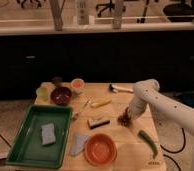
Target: Place grapes in red bowl
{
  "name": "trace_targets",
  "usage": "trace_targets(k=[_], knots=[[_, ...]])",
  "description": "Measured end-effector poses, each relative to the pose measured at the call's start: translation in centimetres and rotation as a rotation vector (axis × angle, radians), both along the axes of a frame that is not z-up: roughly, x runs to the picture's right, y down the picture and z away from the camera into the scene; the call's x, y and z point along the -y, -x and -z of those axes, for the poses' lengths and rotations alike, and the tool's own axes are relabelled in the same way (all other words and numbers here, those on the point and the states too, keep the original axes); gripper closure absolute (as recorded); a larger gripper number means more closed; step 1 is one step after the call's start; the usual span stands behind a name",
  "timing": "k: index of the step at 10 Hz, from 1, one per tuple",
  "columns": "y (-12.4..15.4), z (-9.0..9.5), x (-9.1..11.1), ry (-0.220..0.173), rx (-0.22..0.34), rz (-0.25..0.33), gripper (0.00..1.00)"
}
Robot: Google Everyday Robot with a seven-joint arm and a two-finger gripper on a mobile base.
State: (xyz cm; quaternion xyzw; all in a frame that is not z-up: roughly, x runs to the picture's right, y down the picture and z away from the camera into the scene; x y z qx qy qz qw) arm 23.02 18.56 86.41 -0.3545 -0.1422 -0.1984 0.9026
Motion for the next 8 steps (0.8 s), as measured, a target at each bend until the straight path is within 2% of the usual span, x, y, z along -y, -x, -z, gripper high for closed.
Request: trace_targets(k=[3, 5, 8], knots=[[-0.2, -0.4, -0.6, -0.004, 0.019, -0.016, 1.0], [0.3, -0.2, -0.3, -0.017, 0.028, -0.009, 1.0], [1.5, 2.4, 2.1, -0.058, 0.031, 0.021, 1.0]])
